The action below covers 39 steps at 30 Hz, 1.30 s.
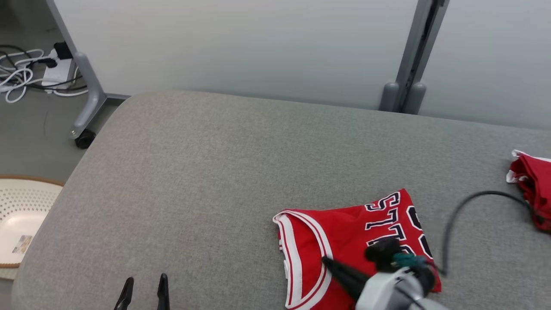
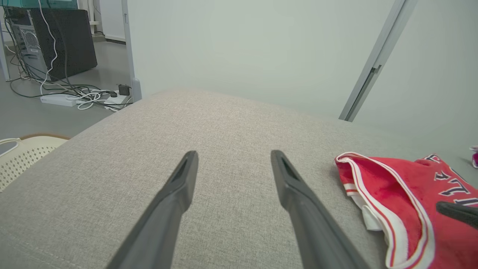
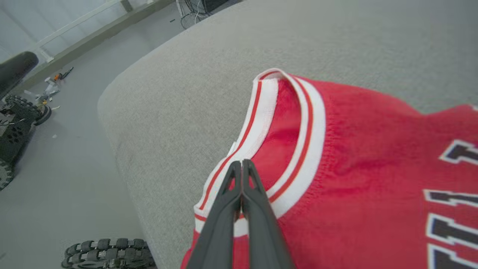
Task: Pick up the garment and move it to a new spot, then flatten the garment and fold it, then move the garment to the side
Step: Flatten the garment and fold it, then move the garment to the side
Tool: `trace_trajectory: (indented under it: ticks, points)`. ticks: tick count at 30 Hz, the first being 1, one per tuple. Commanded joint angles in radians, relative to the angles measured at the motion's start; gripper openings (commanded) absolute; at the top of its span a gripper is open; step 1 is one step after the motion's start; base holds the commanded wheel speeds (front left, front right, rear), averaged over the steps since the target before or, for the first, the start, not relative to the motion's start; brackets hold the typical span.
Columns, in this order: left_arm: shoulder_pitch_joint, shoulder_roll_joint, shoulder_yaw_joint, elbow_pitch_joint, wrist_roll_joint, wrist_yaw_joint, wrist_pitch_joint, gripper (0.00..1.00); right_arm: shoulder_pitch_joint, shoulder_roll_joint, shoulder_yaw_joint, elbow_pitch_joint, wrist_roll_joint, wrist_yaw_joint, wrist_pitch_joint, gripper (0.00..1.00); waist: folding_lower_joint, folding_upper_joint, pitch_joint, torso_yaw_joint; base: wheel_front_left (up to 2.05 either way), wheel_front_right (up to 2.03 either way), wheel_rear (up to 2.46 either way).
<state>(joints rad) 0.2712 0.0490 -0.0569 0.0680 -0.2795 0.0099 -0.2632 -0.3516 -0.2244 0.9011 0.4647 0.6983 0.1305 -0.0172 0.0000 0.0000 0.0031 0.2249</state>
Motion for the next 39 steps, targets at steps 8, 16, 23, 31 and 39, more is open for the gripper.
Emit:
trace_trajectory:
  ticks: [8, 16, 23, 31, 39]
  points:
    - [0.053, 0.004, 0.06, -0.043, 0.021, 0.011, -0.002, 1.0, 0.144, -0.084, -0.329, -0.103, -0.163, 0.0, -0.192, 1.0, 0.0, 0.0, -0.051, -0.087, 0.0, 0.0, 0.0]
    - [0.055, 0.004, 0.103, -0.065, 0.051, 0.003, -0.002, 1.0, 0.383, -0.021, -0.751, -0.248, -0.422, 0.0, -0.244, 1.0, 0.0, 0.0, -0.071, -0.164, 0.0, 0.0, 0.0]
    - [0.042, 0.004, 0.112, -0.049, 0.076, -0.009, -0.002, 1.0, 0.499, 0.053, -0.894, -0.266, -0.523, 0.0, -0.249, 1.0, 0.0, 0.0, -0.081, -0.193, 0.0, 0.0, 0.0]
    - [0.037, 0.004, 0.112, -0.042, 0.083, -0.018, -0.002, 1.0, 0.542, 0.113, -0.957, -0.282, -0.567, 0.0, -0.25, 1.0, 0.0, 0.0, -0.084, -0.197, 0.0, 0.0, 0.0]
    - [0.045, 0.004, 0.112, -0.038, 0.078, -0.02, -0.002, 1.0, 0.537, 0.128, -0.958, -0.281, -0.572, 0.0, -0.249, 1.0, 0.0, 0.0, -0.083, -0.196, 0.0, 0.0, 0.0]
